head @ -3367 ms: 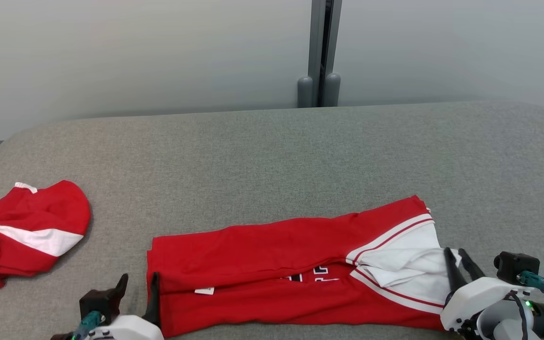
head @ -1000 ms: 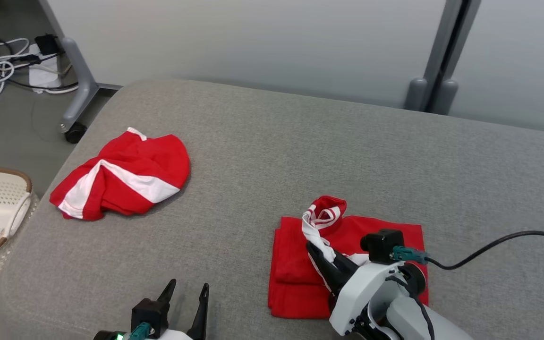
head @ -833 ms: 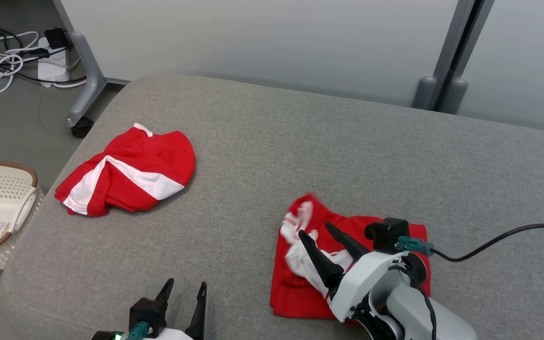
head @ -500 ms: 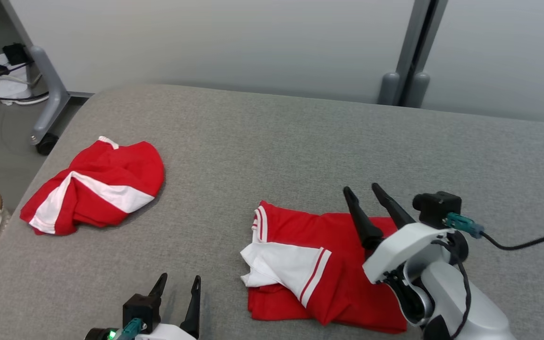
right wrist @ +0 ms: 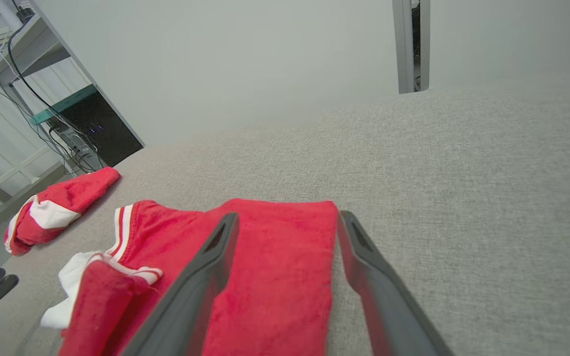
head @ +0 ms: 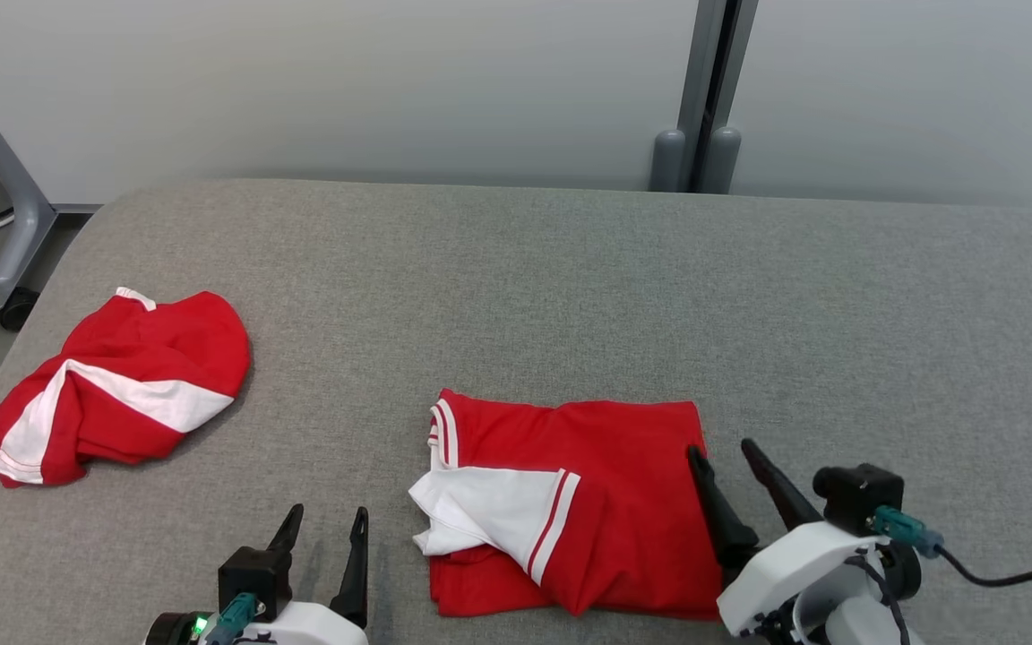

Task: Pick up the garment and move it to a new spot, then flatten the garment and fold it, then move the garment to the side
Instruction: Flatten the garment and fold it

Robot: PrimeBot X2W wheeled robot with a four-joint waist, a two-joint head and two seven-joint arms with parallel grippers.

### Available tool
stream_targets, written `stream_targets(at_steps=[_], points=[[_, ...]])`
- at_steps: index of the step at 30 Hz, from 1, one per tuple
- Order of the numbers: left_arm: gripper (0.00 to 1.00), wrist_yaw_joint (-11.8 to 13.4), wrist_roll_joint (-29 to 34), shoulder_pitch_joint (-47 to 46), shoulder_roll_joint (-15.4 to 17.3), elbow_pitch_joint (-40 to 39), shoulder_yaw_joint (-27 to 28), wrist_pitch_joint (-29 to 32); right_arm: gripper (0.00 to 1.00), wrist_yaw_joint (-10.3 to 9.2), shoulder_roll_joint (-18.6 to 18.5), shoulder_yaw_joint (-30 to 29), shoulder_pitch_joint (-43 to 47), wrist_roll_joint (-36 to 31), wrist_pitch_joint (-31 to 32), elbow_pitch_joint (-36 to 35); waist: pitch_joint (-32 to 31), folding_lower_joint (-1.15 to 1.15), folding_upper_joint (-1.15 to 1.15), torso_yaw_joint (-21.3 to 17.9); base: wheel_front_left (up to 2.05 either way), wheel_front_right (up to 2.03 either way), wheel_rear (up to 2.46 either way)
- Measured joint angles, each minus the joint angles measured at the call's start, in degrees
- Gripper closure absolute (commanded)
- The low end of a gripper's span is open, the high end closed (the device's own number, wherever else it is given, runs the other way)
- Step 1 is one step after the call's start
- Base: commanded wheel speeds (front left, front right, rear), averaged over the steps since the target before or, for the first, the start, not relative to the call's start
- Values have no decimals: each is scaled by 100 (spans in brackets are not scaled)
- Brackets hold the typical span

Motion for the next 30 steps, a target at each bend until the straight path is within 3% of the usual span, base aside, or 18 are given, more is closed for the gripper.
stream_targets(at_steps=[11,15,16,17,18,19,20,25,26,27,28,30], points=[[0,-34,69,59,1,29,35,0,0,0,5,1124,253,714,0,-768,-47,0,0,88,0,0,0],[0,-51,69,68,0,30,16,0,0,0,10,1597,220,951,2,-615,-45,0,0,181,0,0,0],[0,-49,69,70,0,34,15,0,5,0,10,1705,193,1003,45,-513,-46,0,0,208,0,0,0],[0,-49,69,76,0,41,12,0,38,0,8,1814,150,1047,83,-404,-48,0,0,234,0,0,0],[0,-49,69,86,0,45,14,0,78,0,4,1905,101,1068,88,-331,-52,0,0,260,0,0,0],[0,-49,69,97,1,46,20,0,96,0,3,1991,42,1094,86,-286,-56,0,0,284,0,0,0],[0,-49,69,101,-1,45,26,0,100,0,0,2091,-24,1125,82,-269,-56,0,0,307,0,0,0],[0,-47,69,114,-1,37,78,0,100,0,-9,2954,-272,1356,54,-511,-37,0,0,348,0,0,0],[0,-46,69,121,1,36,93,0,89,0,-4,3248,-308,1510,148,-608,-35,0,0,342,0,0,0],[0,-40,68,126,0,34,111,0,52,0,15,3524,-342,1667,276,-656,-36,0,0,328,0,0,0],[0,-21,68,132,5,35,123,0,0,0,0,3752,-365,1815,296,-745,-39,0,0,306,0,0,0],[0,-15,65,133,2,34,132,0,0,1,-102,4030,-503,2056,261,-896,-47,0,0,251,0,0,0]])
